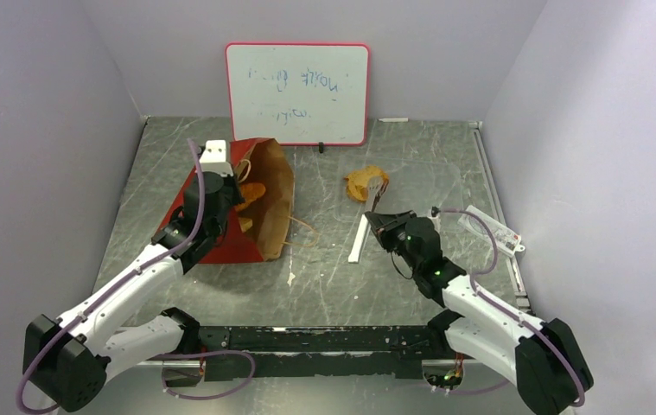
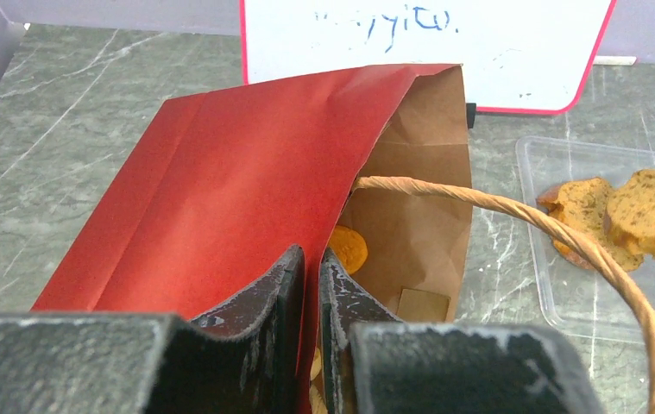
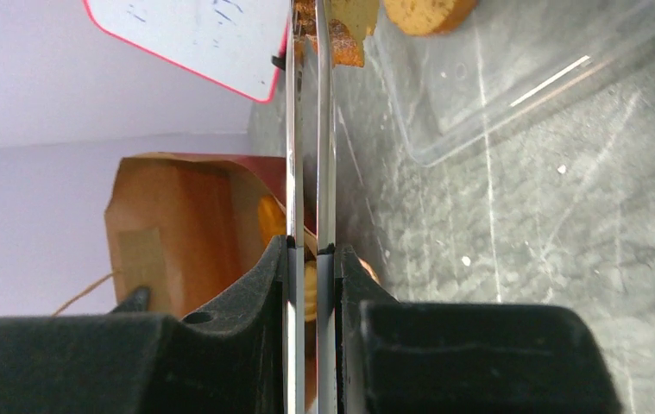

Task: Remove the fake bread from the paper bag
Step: Place the fake bread in the container.

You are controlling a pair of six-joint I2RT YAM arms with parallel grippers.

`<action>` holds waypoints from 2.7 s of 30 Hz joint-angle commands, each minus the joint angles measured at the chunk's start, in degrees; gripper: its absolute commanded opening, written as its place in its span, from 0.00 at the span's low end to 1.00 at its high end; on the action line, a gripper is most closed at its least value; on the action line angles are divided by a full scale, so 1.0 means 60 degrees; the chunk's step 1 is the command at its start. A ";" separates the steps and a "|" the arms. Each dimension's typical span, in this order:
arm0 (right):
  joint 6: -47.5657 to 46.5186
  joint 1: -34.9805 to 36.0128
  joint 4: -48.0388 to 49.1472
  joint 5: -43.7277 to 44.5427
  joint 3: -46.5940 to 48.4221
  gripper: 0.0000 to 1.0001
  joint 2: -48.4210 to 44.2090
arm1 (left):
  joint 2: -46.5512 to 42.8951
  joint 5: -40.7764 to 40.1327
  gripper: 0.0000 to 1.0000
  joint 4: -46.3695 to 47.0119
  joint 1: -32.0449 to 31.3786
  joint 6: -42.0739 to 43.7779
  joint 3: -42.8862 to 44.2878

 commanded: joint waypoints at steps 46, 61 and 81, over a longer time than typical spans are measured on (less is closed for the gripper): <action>0.1712 -0.2008 0.6804 -0.3357 -0.1384 0.34 0.4219 | 0.0045 0.0161 0.07 0.0253 -0.0043 0.0116 -0.0027; 0.1394 -0.2139 0.5265 -0.3402 -0.1398 0.41 0.3110 | -0.0149 0.0224 0.07 0.0139 -0.0048 0.0093 0.0017; 0.1087 -0.2200 0.3133 -0.2756 -0.1470 0.42 0.1850 | -0.0522 0.0212 0.07 -0.0097 -0.0048 0.0065 -0.0044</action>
